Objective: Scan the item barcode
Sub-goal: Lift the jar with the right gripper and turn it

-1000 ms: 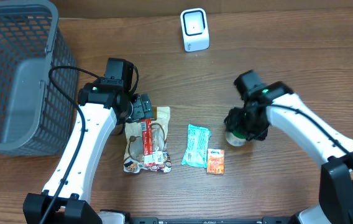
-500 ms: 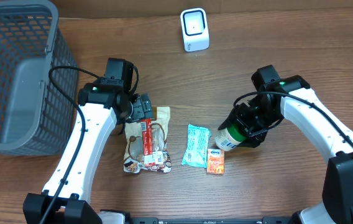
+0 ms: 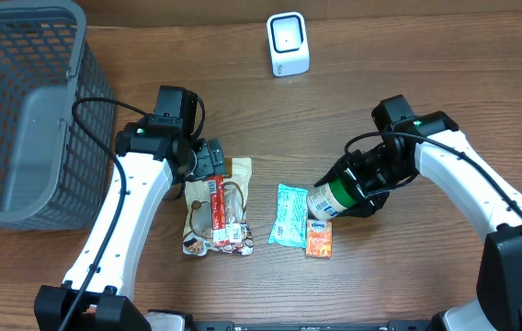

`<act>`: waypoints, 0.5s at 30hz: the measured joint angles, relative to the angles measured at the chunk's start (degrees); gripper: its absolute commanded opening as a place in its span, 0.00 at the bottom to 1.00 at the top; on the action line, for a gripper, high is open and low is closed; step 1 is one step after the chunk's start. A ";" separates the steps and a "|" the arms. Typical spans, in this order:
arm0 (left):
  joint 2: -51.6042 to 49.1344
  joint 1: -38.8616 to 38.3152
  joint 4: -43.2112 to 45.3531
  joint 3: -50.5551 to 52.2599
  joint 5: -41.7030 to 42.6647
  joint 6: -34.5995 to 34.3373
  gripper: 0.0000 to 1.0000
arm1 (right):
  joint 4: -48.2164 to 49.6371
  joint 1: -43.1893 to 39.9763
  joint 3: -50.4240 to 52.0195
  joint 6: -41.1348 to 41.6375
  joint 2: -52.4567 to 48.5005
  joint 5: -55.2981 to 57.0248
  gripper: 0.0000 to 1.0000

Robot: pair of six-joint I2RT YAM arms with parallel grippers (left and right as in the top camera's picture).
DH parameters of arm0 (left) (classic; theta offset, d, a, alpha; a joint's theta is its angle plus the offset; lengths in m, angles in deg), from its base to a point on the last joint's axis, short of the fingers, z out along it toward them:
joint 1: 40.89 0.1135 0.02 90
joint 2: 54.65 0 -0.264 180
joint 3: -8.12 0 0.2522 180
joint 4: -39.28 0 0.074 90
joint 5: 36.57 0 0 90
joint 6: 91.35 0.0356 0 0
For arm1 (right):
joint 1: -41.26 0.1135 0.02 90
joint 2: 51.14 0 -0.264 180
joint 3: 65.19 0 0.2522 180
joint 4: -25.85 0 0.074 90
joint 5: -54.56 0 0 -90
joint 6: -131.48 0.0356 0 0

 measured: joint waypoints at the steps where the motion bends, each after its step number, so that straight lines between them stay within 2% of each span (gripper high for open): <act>1: 0.00 0.00 0.00 0.00 0.02 0.00 1.00 | 0.26 -0.02 0.00 0.50 0.00 -0.17 0.06; 15: 0.00 0.00 0.00 0.00 0.00 0.00 1.00 | 0.33 -0.04 0.00 3.02 0.00 -2.97 0.06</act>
